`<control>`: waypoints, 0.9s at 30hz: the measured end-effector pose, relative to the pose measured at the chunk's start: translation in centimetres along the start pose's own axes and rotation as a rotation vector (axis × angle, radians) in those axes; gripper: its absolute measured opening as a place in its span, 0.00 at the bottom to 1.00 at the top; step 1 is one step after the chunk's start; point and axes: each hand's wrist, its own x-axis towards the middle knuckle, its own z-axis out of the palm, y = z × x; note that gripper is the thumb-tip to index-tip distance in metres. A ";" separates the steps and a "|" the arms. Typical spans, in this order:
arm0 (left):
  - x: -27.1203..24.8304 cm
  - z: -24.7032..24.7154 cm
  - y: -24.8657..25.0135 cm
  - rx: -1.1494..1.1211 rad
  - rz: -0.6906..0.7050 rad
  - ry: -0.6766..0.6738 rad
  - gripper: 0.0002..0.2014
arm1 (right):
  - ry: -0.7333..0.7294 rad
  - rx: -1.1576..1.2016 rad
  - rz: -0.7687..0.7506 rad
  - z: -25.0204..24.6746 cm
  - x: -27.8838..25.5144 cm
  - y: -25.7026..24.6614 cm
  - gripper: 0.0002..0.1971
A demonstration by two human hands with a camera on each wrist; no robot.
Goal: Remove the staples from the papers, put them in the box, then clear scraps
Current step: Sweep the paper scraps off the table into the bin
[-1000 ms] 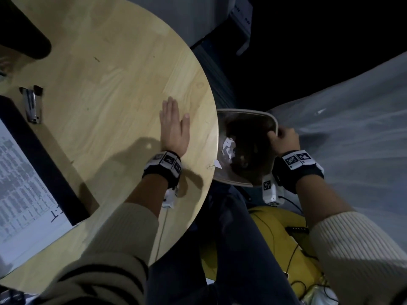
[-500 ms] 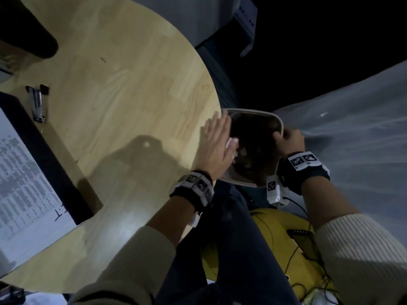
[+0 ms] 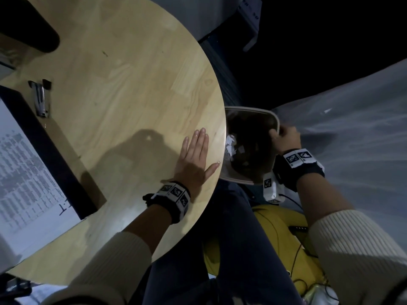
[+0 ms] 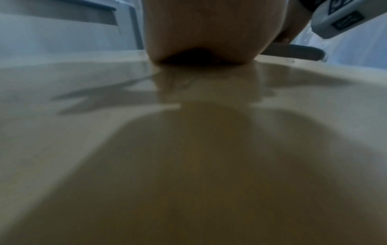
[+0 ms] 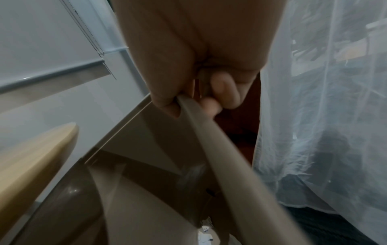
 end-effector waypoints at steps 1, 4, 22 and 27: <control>0.2 -0.2 0.1 0.015 -0.020 -0.016 0.39 | -0.002 0.003 0.000 0.2 -0.2 -0.1 0.15; 2.5 -2.0 1.1 -0.002 -0.102 0.001 0.35 | -0.001 -0.020 -0.008 0.5 -0.7 -0.3 0.15; 7.6 -5.5 1.7 -1.045 -0.267 -0.710 0.30 | -0.012 -0.050 -0.001 -0.7 -1.3 0.2 0.14; 7.1 -5.9 1.2 -1.174 -0.238 0.033 0.11 | -0.024 -0.053 0.003 -0.6 -1.0 0.2 0.13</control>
